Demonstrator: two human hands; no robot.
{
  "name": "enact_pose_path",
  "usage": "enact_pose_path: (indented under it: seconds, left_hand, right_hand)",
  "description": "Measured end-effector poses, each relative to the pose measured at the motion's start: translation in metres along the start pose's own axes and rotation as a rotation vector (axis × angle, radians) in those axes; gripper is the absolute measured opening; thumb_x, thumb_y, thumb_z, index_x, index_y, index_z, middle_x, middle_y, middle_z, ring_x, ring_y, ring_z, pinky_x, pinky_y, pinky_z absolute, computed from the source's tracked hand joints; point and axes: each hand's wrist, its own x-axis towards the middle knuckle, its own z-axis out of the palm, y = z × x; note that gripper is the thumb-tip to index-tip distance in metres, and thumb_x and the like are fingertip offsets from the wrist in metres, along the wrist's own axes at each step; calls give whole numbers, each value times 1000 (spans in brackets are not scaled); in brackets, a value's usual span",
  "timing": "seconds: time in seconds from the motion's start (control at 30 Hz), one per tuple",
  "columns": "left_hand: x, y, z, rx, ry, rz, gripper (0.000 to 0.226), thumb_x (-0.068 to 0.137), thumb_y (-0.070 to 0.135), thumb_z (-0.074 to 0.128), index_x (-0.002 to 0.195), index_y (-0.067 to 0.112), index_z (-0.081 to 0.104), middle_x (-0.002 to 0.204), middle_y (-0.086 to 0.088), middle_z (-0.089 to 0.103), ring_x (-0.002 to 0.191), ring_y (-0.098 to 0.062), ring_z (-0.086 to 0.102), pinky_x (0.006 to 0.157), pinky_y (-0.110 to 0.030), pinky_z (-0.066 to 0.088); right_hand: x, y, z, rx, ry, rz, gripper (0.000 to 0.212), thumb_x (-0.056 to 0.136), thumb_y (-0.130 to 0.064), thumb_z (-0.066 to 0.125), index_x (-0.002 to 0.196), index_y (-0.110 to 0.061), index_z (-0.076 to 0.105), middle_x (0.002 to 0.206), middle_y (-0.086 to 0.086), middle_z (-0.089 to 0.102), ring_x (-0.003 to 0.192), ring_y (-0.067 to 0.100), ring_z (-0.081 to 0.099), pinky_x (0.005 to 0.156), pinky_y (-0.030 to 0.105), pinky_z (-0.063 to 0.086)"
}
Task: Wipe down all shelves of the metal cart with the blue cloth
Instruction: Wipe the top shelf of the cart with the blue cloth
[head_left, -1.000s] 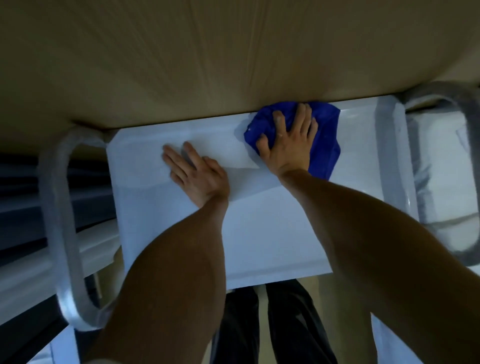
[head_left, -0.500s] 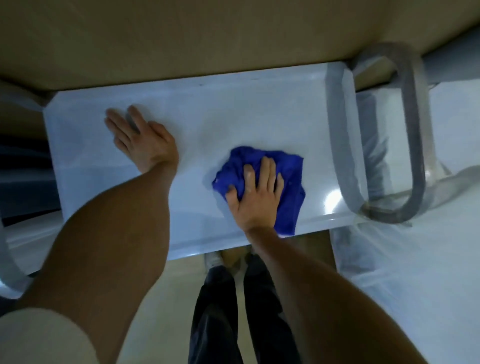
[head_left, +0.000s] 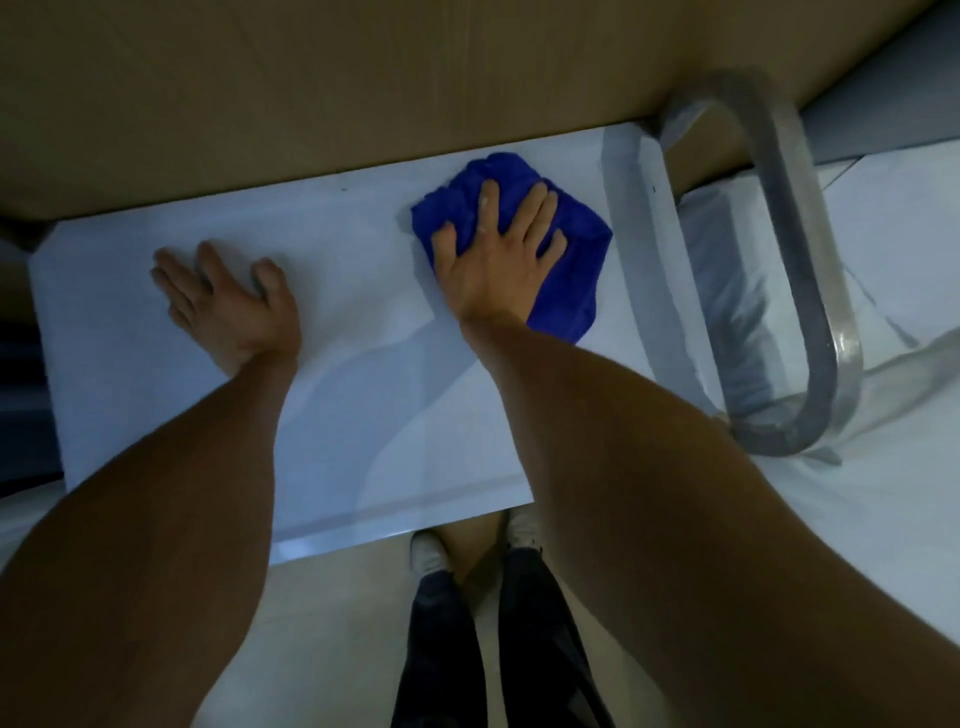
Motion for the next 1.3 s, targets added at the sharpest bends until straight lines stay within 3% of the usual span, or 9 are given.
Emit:
enact_pose_path:
  seconds: [0.13, 0.2, 0.3, 0.4, 0.6, 0.87, 1.0, 1.2, 1.3]
  left_hand:
    - [-8, 17, -6, 241, -23, 19, 52, 100, 31, 27, 147, 12, 38, 158, -21, 23, 147, -35, 20, 115, -52, 14]
    - [-13, 38, -10, 234, -50, 16, 45, 99, 23, 30, 139, 14, 47, 158, -20, 25, 147, -33, 21, 115, -50, 14]
    - [-39, 86, 0, 59, -80, -61, 41, 98, 22, 34, 135, 14, 50, 158, -18, 25, 147, -31, 22, 114, -45, 19]
    - [-55, 122, 18, -85, -56, -121, 49, 100, 22, 29, 148, 13, 35, 162, -18, 12, 150, -32, 10, 116, -43, 16]
    - [-54, 128, 30, -38, 1, -181, 66, 91, 30, 8, 148, 12, 37, 161, -18, 17, 149, -32, 14, 114, -44, 19]
    - [-12, 151, 35, 69, -4, -228, 56, 100, 29, 9, 150, 17, 32, 161, -22, 7, 150, -33, 6, 115, -35, 9]
    - [-11, 154, 34, 49, 17, -236, 54, 101, 28, 12, 145, 14, 42, 160, -24, 14, 150, -36, 11, 115, -37, 12]
    - [-13, 155, 25, 55, -74, -209, 58, 100, 29, 3, 147, 15, 34, 160, -25, 5, 150, -37, 3, 116, -39, 9]
    - [-13, 146, 13, 20, -129, -158, 55, 99, 35, 16, 144, 12, 37, 160, -26, 6, 150, -37, 5, 115, -40, 14]
  right_hand:
    - [0, 6, 5, 16, 12, 4, 74, 95, -65, 24, 159, -27, 17, 164, 22, 0, 152, 38, -3, 118, 56, -1]
    - [1, 5, 3, 25, 16, -11, 75, 95, -65, 24, 159, -26, 18, 164, 23, 0, 152, 38, -2, 118, 57, 0]
    - [-3, 5, 1, 3, -7, -24, 76, 95, -66, 21, 159, -25, 19, 163, 25, 2, 151, 39, -1, 118, 57, 2]
    - [8, 8, -3, -37, -38, -77, 76, 95, -65, 19, 159, -24, 17, 163, 25, 0, 151, 40, -2, 118, 57, 3]
    - [67, 21, -14, -43, 96, -246, 66, 91, -64, 35, 145, -27, 46, 156, 30, 26, 148, 43, 18, 117, 55, 13]
    - [49, 24, -14, -77, 10, -211, 70, 95, -66, 24, 154, -28, 33, 163, 20, 17, 152, 36, 10, 121, 51, 5]
    - [4, 40, -8, -62, 9, -187, 69, 95, -62, 32, 150, -21, 42, 160, 21, 25, 150, 36, 17, 121, 53, 9]
    - [-168, 109, 8, -18, 6, -103, 62, 92, -61, 37, 136, -18, 48, 155, 25, 32, 146, 39, 24, 117, 57, 21]
    - [-172, 116, 7, -49, -20, -143, 60, 92, -61, 36, 134, -19, 48, 156, 25, 31, 147, 40, 22, 116, 57, 16]
